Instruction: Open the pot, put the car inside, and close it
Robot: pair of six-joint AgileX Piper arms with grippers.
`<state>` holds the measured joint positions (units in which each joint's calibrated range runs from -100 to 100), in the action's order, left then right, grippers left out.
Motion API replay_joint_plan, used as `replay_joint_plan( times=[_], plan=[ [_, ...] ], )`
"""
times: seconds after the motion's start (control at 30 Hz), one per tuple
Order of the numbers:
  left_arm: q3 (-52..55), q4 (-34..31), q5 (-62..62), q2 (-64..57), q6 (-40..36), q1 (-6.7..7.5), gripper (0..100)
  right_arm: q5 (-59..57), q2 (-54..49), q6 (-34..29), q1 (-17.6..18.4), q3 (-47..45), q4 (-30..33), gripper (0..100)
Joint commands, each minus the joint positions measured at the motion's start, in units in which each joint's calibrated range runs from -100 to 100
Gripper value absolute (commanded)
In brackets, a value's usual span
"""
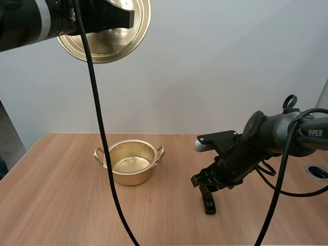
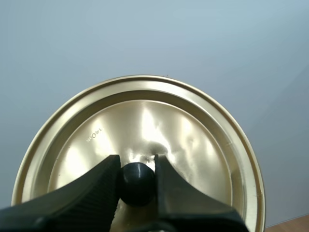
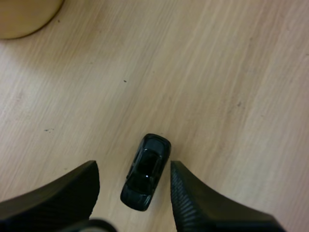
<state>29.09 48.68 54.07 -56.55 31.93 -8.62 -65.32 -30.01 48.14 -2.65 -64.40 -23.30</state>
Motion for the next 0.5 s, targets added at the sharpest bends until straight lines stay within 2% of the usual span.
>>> replay_joint_plan(
  times=[0.0,0.27,0.47],
  plan=[
    [-0.03,-0.08,0.20,0.04,-0.18,-0.05,0,-0.09,0.40,0.09,0.32,0.04,-0.01,80],
    [-0.03,-0.08,1.36,0.04,-0.58,-0.05,0,1.56,0.72,0.09,0.37,0.04,-0.01,80],
    [-0.03,-0.08,1.54,0.04,-0.97,-0.05,0,2.56,5.36,0.30,0.37,0.04,-0.01,80]
  ],
)
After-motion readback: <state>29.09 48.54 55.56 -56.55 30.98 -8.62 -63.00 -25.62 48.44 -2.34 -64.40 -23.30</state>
